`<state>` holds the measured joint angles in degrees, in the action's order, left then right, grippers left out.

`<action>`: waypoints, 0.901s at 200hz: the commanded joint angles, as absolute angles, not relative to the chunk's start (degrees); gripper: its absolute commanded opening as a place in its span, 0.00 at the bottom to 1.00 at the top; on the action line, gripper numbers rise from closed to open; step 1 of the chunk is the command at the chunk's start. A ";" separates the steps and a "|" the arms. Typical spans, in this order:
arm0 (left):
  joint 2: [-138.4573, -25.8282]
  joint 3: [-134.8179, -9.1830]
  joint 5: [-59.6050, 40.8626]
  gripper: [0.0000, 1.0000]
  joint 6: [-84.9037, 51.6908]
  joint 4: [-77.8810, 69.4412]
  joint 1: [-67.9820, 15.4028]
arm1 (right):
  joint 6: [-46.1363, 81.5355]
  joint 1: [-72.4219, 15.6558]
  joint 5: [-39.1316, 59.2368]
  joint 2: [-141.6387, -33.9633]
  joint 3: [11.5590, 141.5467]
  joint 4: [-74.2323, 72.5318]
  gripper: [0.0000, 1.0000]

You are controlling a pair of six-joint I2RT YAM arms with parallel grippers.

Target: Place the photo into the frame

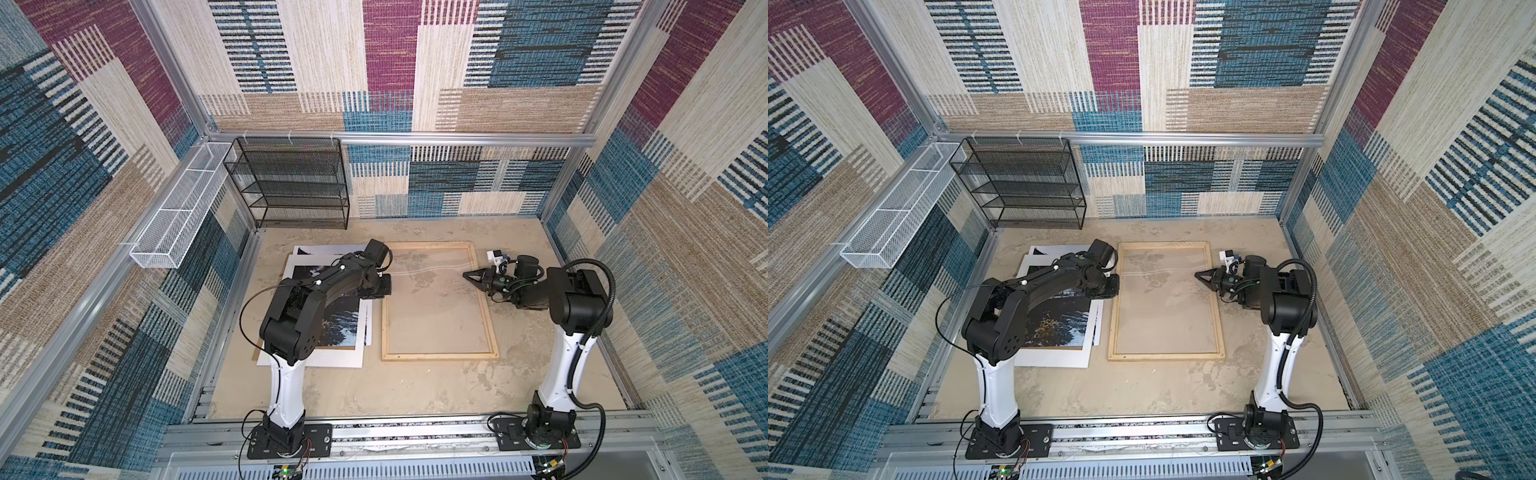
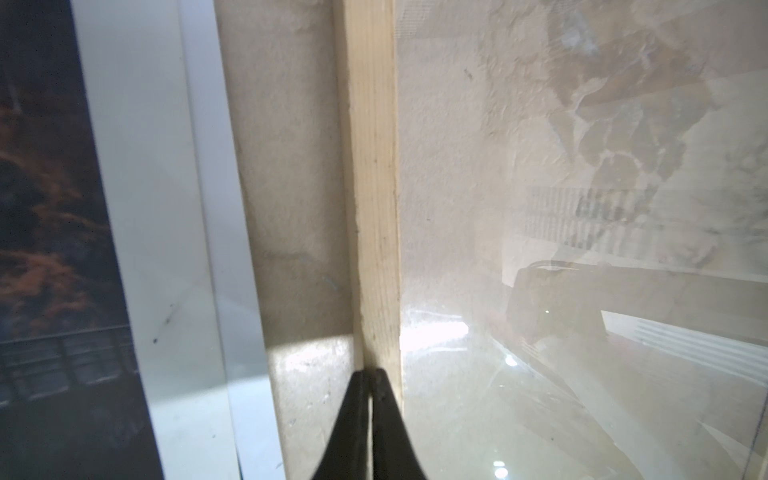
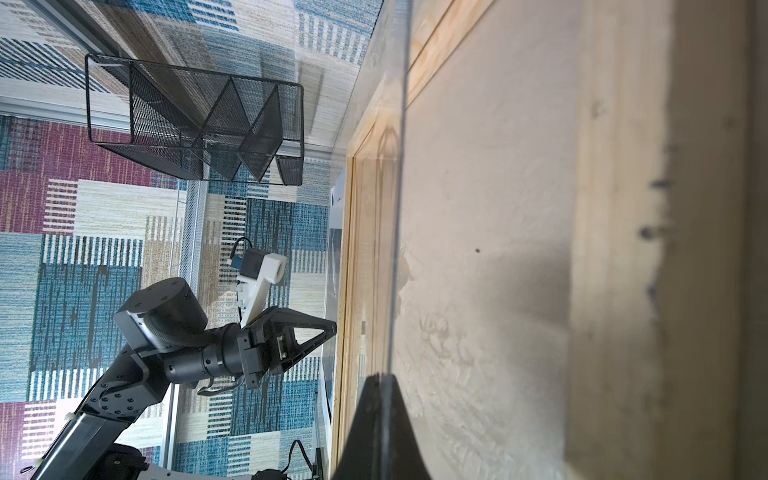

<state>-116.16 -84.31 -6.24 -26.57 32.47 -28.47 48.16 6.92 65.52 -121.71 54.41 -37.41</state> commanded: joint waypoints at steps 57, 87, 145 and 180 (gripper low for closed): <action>-117.16 -84.81 -8.05 0.08 -24.70 32.91 -29.00 | 41.71 5.46 62.23 -119.67 56.72 -29.47 0.13; -117.16 -85.08 -7.56 0.08 -24.52 33.31 -29.00 | 39.47 5.36 60.73 -118.92 57.38 -26.38 0.24; -117.07 -84.90 -7.21 0.08 -24.61 33.24 -29.00 | 35.15 5.27 57.26 -116.95 58.08 -20.66 0.39; -117.07 -84.73 -7.21 0.08 -24.61 33.31 -29.00 | 33.25 5.27 55.31 -115.59 58.27 -18.11 0.51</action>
<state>-116.62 -85.06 -6.35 -25.45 32.42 -28.84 35.81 5.26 56.69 -116.64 57.76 -20.03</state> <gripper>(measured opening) 0.082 0.487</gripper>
